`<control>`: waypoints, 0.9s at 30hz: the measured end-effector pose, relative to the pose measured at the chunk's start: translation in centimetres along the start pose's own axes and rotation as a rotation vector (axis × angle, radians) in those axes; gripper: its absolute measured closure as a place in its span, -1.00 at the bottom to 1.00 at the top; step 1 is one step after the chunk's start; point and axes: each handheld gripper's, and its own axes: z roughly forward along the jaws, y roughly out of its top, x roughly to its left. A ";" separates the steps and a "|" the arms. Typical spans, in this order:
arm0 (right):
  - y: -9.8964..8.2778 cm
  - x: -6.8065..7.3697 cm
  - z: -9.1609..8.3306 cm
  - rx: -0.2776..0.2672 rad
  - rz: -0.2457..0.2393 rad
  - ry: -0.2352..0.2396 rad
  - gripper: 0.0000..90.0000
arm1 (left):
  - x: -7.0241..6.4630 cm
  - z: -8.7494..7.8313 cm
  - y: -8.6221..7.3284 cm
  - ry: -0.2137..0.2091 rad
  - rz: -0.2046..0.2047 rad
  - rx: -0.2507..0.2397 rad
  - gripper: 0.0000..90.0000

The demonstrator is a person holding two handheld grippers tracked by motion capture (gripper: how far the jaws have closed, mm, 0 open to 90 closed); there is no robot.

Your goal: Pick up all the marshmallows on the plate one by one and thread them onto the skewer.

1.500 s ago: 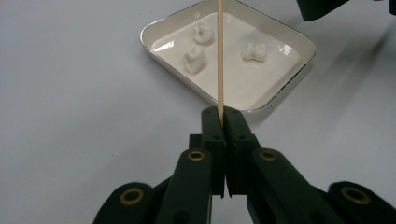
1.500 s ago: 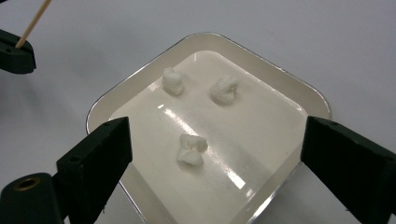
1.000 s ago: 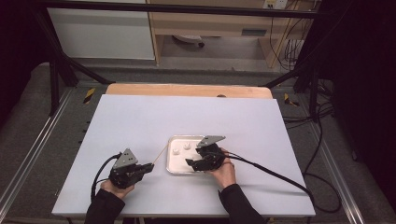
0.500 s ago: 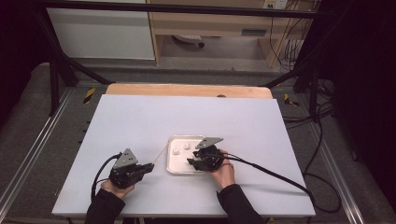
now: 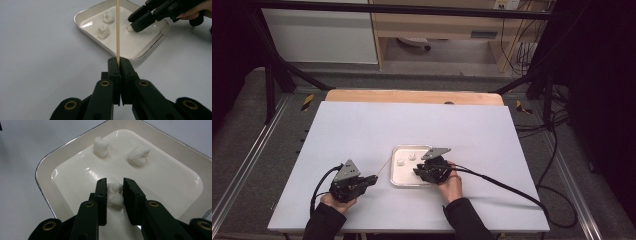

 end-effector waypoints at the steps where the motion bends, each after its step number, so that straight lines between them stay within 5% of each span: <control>1: 0.0 0.0 0.0 0.002 0.005 0.002 0.66 | 0.0 0.0 0.0 0.000 0.001 -0.001 0.97; 13: 1.1 -0.6 -2.9 -0.065 0.045 0.064 0.67 | -0.6 0.0 0.1 -0.007 0.009 -0.021 0.97; 27: 1.9 -1.6 -7.5 -0.208 0.100 0.123 0.67 | -1.9 0.5 0.4 -0.017 0.033 -0.068 0.96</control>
